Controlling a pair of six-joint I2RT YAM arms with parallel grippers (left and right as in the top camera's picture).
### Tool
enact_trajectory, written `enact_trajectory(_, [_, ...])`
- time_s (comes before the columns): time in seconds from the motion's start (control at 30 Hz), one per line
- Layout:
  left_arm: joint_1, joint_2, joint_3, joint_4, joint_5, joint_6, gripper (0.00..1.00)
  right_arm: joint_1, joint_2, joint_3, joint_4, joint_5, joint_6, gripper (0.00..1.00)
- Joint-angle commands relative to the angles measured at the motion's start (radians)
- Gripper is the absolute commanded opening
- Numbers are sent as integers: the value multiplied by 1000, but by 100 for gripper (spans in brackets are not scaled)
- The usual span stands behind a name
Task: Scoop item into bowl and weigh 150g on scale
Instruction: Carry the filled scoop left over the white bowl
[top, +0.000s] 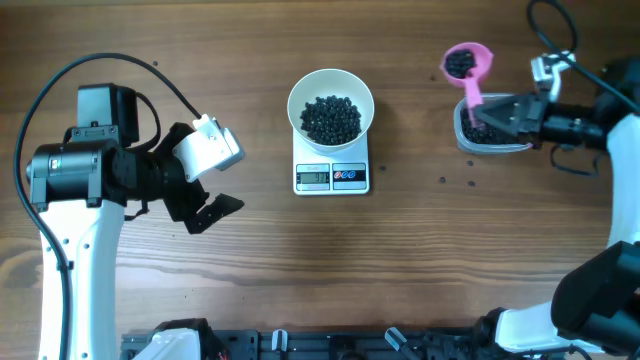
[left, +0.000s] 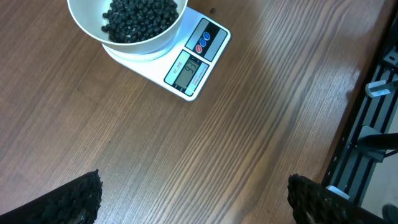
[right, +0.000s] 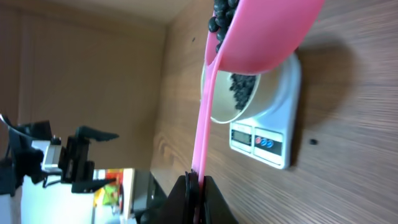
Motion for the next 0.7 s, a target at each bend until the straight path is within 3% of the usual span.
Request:
enact_trajectory(0.0, [4, -10, 19, 0, 22, 20, 100, 82, -25, -6, 36, -23, 59, 5])
enact_trajectory(0.37, [4, -10, 19, 0, 22, 20, 100, 341, -25, -6, 171, 185, 163, 5])
enact_trajectory(0.67, [4, -10, 19, 0, 22, 20, 100, 479, -25, -6, 251, 408, 152, 4])
